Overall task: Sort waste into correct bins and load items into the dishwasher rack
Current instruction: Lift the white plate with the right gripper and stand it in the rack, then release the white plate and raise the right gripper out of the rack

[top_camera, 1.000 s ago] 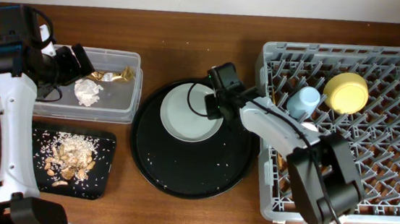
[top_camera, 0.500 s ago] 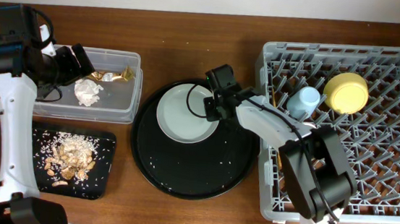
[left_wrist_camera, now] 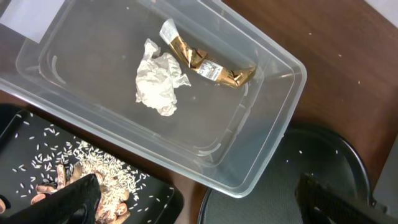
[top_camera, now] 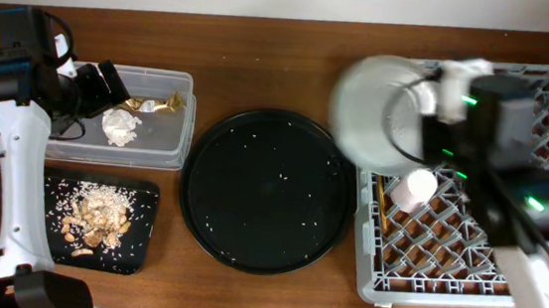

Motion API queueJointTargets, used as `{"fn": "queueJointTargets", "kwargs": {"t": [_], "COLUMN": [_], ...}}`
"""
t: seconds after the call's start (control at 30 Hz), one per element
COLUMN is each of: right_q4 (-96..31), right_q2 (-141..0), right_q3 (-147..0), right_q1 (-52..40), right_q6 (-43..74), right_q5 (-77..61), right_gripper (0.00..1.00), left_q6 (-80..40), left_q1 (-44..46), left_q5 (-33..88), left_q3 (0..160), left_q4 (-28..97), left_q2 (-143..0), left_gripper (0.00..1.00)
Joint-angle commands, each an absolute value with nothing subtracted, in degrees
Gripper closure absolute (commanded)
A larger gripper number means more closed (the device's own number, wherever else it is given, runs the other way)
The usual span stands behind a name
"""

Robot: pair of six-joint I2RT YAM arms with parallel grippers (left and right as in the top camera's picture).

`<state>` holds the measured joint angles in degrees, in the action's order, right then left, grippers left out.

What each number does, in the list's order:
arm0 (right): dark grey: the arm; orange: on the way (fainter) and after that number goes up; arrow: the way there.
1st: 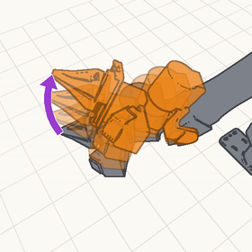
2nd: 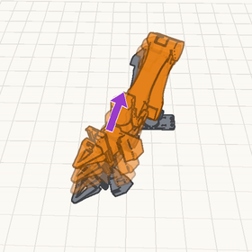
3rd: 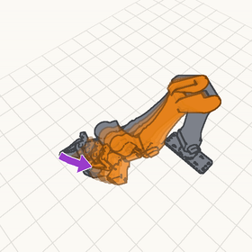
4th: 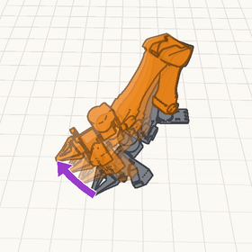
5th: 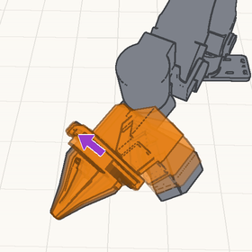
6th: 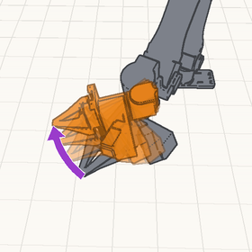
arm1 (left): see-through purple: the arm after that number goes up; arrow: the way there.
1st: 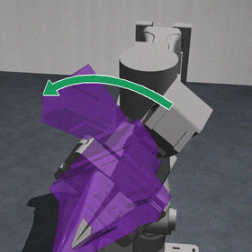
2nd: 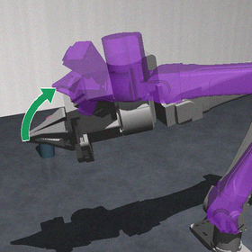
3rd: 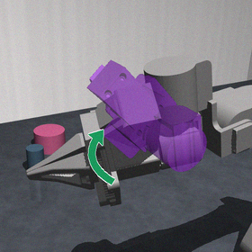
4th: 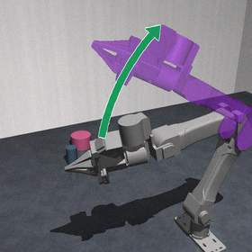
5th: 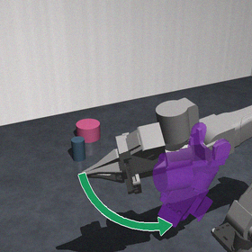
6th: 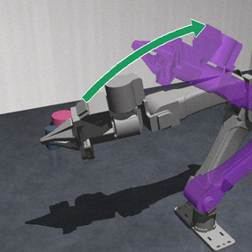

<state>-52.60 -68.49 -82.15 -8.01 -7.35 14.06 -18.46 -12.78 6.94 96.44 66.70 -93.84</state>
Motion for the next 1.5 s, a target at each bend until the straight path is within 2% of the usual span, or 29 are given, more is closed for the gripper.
{"fn": "queueJointTargets", "kwargs": {"t": [0.0, 0.23, 0.3, 0.37, 0.6, 0.9, 1.17, 1.23, 1.3, 1.4, 1.43, 1.47], "right_q4": [-56.29, -63.59, -63.48, -62.43, -61.76, -60.60, -56.51, -53.80, -51.68, -50.37, -50.02, -49.19], "right_q2": [-65.06, -71.29, -75.09, -77.76, -85.47, -86.00, -86.00, -86.00, -85.97, -85.97, -85.97, -85.97], "right_q3": [-82.59, -82.52, -82.52, -82.52, -82.52, -82.52, -82.52, -82.52, -82.52, -82.54, -82.54, -82.54], "right_q1": [1.08, 14.59, 16.03, 16.10, 15.64, 6.24, 5.78, 5.63, 5.63, 5.45, 5.21, 4.84], "right_q6": [-18.63, -25.10, -25.10, -25.10, -25.23, -25.26, -25.02, -25.04, -25.02, -24.53, -24.29, -22.31], "right_q5": [21.67, 21.89, 28.12, 33.39, 34.50, 34.50, 31.38, 28.03, 23.05, 13.85, 9.76, 4.36], "right_gripper": [0.96, 0.96, 0.96, 0.96, 0.96, 0.94, 0.63, 0.52, 0.36, 0.23, 0.16, 0.04], "left_q6": [-18.59, -18.59, -18.59, -18.59, -18.59, -18.59, -18.59, -18.59, -18.59, -18.59, -18.59, -18.59], "left_q1": [-12.91, -12.93, -12.91, -12.93, -12.91, -12.93, -12.93, -12.93, -12.93, -12.93, -12.93, -12.93], "left_q5": [7.29, 7.29, 7.29, 7.29, 7.29, 7.27, 7.27, 7.27, 7.27, 7.27, 7.27, 7.27], "left_q3": [96.79, 96.79, 96.79, 96.79, 96.79, 96.79, 96.79, 96.79, 96.79, 96.79, 96.79, 96.79], "left_q4": [66.72, 66.72, 66.72, 66.72, 66.72, 66.72, 66.72, 66.72, 66.72, 66.72, 66.72, 66.72], "left_q2": [-93.62, -93.62, -93.62, -93.62, -93.62, -93.62, -93.62, -93.62, -93.62, -93.62, -93.62, -93.62], "left_gripper": [0.01, 0.01, 0.01, 0.01, 0.01, 0.01, 0.01, 0.01, 0.01, 0.01, 0.01, 0.01]}}
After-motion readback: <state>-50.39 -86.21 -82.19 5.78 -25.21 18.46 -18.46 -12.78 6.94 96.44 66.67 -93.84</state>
